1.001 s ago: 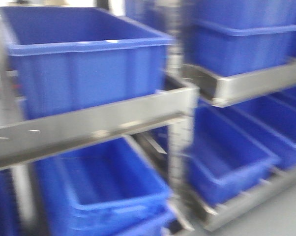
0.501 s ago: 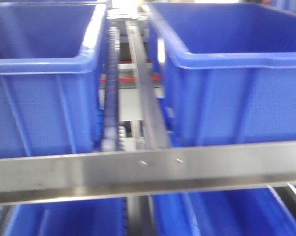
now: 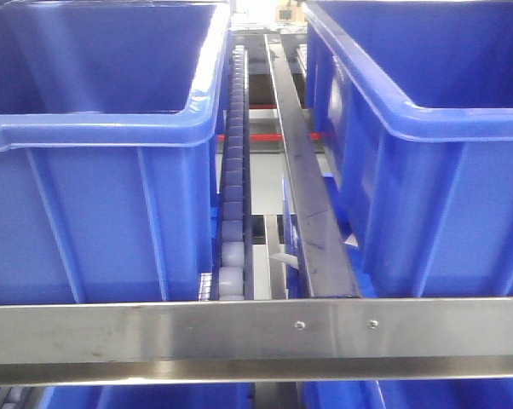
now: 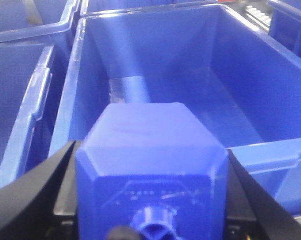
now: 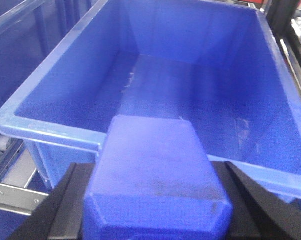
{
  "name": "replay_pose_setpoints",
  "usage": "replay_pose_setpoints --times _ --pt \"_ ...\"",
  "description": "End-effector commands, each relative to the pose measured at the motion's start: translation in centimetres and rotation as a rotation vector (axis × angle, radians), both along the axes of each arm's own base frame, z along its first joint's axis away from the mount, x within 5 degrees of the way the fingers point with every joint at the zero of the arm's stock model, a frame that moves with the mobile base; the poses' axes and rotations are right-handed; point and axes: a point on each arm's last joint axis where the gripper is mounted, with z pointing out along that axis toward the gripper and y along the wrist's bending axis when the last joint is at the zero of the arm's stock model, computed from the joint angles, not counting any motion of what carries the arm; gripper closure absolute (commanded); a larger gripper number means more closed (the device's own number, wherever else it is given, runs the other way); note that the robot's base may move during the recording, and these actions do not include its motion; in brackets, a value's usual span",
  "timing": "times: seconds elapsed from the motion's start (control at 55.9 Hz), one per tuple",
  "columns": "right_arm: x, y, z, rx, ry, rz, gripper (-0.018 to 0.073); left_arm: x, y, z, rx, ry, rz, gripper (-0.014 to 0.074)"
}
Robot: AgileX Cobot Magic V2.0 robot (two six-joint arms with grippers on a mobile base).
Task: Pick and sort blue part to right shelf
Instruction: 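Position the base in front of the blue bins on the rack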
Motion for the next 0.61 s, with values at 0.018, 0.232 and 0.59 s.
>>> replay_pose_setpoints --times 0.018,0.232,0.59 --pt "0.08 0.06 1.54 0.003 -0.099 0.005 0.0350 0.03 -0.02 1.70 -0.019 -0.101 -0.002 0.0220" --pt "0.08 0.06 1.54 0.003 -0.099 0.005 0.0350 0.03 -0.02 1.70 -0.019 -0.101 -0.002 0.0220" --pt "0.09 0.06 1.66 0.002 -0.112 0.005 0.0350 0.03 -0.02 1.70 -0.019 -0.101 -0.002 0.0220"
